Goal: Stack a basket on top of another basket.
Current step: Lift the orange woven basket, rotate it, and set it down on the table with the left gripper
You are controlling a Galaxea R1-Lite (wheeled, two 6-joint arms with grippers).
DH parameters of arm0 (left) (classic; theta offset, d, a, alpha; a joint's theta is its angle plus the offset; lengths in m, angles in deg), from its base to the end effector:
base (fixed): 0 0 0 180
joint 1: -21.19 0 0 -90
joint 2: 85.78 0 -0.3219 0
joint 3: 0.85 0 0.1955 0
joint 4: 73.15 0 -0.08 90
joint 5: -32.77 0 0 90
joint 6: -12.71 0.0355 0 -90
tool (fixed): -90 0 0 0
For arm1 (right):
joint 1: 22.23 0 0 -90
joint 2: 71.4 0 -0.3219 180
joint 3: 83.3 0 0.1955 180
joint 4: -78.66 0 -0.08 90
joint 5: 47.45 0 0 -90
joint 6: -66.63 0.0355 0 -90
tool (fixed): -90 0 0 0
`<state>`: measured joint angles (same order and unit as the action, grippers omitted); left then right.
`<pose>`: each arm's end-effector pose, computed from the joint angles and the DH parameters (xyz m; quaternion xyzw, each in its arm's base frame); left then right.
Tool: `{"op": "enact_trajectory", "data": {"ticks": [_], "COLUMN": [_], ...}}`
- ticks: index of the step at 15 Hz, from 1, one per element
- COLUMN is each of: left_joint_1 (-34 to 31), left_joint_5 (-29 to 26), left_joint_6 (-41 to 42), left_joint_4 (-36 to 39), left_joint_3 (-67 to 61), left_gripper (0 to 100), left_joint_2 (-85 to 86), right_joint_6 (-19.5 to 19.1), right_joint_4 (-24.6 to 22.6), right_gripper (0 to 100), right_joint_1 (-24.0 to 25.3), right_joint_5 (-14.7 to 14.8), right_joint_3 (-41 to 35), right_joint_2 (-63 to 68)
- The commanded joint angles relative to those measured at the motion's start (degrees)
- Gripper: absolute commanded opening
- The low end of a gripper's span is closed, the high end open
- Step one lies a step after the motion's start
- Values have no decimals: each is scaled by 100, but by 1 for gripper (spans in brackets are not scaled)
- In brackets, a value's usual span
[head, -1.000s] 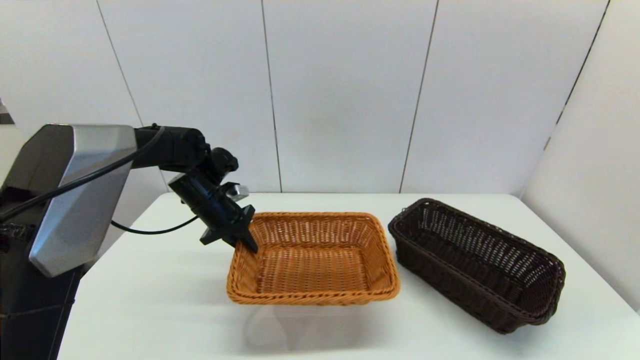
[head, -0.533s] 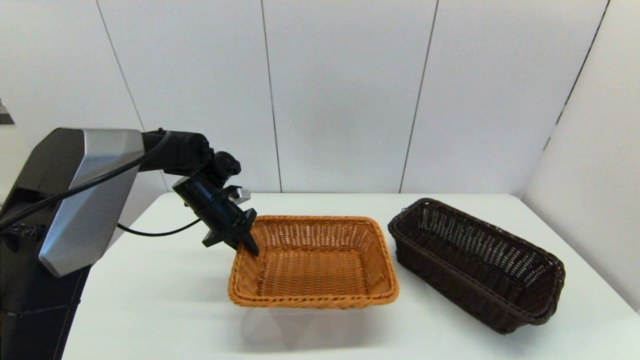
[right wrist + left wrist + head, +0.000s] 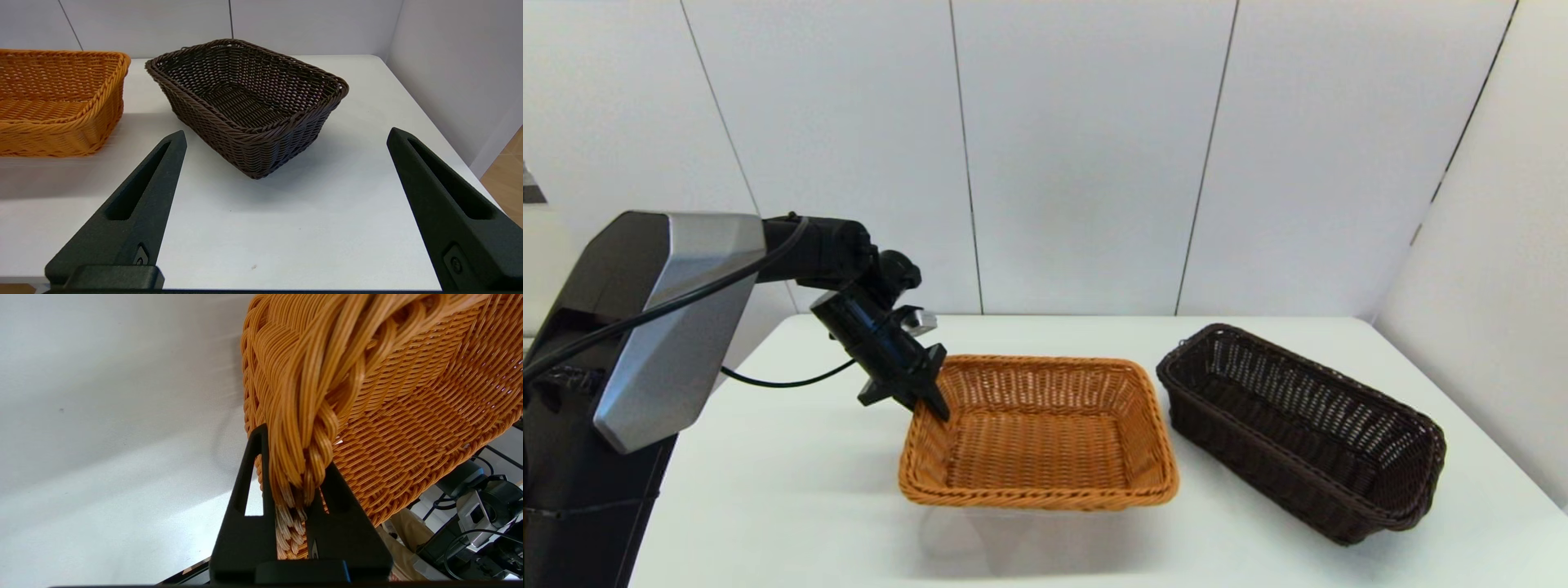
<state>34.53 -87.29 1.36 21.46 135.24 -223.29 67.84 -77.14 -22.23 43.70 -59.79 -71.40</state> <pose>0.4230 -0.1186 0.1020 -0.1662 0.7031 -0.2001 0.6618 -0.0271 -0.0007 0.0766 0.0105 0.0059 -0.0101 0.9999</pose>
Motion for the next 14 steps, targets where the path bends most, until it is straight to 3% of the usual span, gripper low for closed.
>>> {"op": "enact_trajectory", "data": {"ticks": [1, 10, 11, 14], "left_joint_1": [20, 46, 64, 55], "left_joint_5": [-17, -17, -8, -8], "left_joint_6": [28, 54, 89, 80], "left_joint_4": [-35, -35, -43, -35], "left_joint_3": [1, 1, 1, 1], "left_gripper": [0, 0, 100, 100], "left_joint_2": [-39, -118, -127, -92], "right_joint_6": [2, 2, 2, 2], "right_joint_4": [1, 1, 1, 1], "right_gripper": [100, 100, 100, 100], "right_joint_1": [0, 0, 0, 0], "right_joint_5": [0, 0, 0, 0], "right_joint_3": [0, 0, 0, 0], "right_joint_2": [0, 0, 0, 0]}}
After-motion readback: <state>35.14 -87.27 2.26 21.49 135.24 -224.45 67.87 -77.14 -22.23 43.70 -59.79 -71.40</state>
